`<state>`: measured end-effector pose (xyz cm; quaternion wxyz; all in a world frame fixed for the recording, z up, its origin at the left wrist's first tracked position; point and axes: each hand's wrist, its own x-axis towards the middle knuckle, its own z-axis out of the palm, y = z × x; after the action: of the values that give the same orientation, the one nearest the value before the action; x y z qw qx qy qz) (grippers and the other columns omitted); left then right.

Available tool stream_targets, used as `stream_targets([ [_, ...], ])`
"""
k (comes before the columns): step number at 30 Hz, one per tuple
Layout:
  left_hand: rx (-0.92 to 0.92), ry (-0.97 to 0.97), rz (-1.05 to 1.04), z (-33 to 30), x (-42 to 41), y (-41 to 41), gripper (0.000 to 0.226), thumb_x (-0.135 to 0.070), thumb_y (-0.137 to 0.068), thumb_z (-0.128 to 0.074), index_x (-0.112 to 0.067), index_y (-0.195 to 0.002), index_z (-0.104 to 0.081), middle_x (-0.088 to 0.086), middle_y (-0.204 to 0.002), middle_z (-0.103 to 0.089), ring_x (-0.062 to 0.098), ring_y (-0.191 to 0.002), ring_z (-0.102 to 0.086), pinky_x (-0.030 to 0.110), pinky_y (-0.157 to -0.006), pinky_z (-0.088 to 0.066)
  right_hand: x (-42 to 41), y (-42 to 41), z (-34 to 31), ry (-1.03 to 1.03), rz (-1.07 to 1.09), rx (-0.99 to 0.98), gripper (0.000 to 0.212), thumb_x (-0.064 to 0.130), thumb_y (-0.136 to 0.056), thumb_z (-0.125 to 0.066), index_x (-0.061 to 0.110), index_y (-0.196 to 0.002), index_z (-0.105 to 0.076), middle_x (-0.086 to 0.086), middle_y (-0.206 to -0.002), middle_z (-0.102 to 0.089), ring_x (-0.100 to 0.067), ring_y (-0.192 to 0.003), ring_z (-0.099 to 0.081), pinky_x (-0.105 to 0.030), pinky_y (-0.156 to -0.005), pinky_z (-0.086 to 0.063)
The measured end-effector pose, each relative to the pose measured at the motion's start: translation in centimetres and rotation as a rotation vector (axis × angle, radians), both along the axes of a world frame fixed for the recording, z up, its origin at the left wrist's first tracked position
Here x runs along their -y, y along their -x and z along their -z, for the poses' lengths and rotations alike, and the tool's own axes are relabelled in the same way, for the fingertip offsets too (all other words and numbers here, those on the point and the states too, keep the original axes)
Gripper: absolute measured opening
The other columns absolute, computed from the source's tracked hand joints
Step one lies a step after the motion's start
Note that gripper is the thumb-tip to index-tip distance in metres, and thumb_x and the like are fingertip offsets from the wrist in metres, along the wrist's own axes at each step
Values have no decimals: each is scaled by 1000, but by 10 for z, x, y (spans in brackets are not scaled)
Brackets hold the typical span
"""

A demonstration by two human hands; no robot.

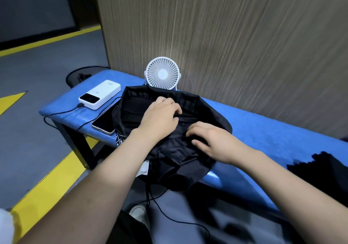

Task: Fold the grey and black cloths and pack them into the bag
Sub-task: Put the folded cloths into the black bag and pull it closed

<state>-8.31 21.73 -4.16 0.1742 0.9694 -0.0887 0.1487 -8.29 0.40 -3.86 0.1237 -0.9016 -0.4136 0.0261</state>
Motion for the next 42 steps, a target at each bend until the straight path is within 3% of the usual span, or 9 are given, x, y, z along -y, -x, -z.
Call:
stream_targets([
  [3, 17, 28, 45, -8, 18, 5, 11, -23, -93, -58, -28, -98, -67, -11, -100, -56, 19, -107, -48, 31, -97, -37, 16, 12, -12, -32, 23, 76, 22, 21, -96, -56, 23, -118, -62, 9, -122, -59, -13, -114, -55, -31, -91, -49],
  [7, 106, 117, 115, -17, 56, 13, 9, -23, -91, -58, -28, -93, -66, -13, -88, -53, 16, -90, -49, 32, -87, -40, 58, 34, -29, -120, 79, 120, 19, 17, -95, -59, 20, -113, -64, 8, -116, -63, -13, -104, -59, -25, -90, -47],
  [13, 73, 178, 267, -18, 128, 26, 11, -22, -92, -56, -27, -95, -65, -9, -90, -59, 17, -91, -52, 33, -88, -41, 145, 66, -41, -121, 290, 186, 19, 21, -94, -62, 20, -113, -65, 8, -116, -63, -17, -109, -60, -32, -96, -46],
  [16, 18, 194, 333, -13, 162, 28, 12, -21, -92, -57, -26, -96, -67, -7, -90, -62, 20, -91, -56, 34, -90, -43, 185, 78, -40, -96, 388, 208, 20, 26, -93, -63, 20, -112, -65, 6, -114, -64, -21, -106, -63, -40, -92, -49],
  [24, -186, 440, 430, -2, 247, 38, 5, -24, -93, -59, -23, -97, -62, -12, -84, -59, 10, -75, -51, 35, -80, -50, 260, 93, -43, -58, 642, 298, 43, 48, -91, -47, 20, -122, -59, 2, -121, -62, -25, -113, -59, -49, -99, -45],
  [30, -300, 284, 561, -7, 290, 76, 24, -43, -94, -56, -22, -85, -64, -9, -69, -65, 11, -71, -61, 31, -70, -49, 294, 81, -25, 200, 739, 119, 74, 63, -87, -22, 23, -146, -42, 1, -145, -46, -23, -138, -40, -42, -112, -25],
  [33, -548, 210, 723, 2, 300, 90, 23, -45, -95, -54, -29, -93, -70, -15, -82, -74, 1, -73, -61, 28, -74, -51, 295, 73, -10, 130, 729, -78, 80, 72, -93, -28, 19, -153, -31, -3, -150, -42, -27, -144, -35, -42, -117, -25],
  [37, -703, 216, 734, 23, 302, 95, 27, -46, -97, -56, -31, -115, -69, -10, -109, -72, 10, -97, -64, 28, -88, -50, 280, 74, 3, 152, 771, -132, 64, 47, -103, -36, 18, -157, -18, -9, -147, -43, -28, -138, -39, -34, -112, -24],
  [42, -958, 555, 673, 33, 301, 94, 37, -36, -104, -50, -9, -129, -58, 5, -124, -67, 13, -82, -66, 21, -54, -50, 262, 73, 3, 208, 869, -128, 62, 56, -101, -33, 22, -152, -23, -8, -144, -46, -30, -132, -40, -41, -107, -27],
])
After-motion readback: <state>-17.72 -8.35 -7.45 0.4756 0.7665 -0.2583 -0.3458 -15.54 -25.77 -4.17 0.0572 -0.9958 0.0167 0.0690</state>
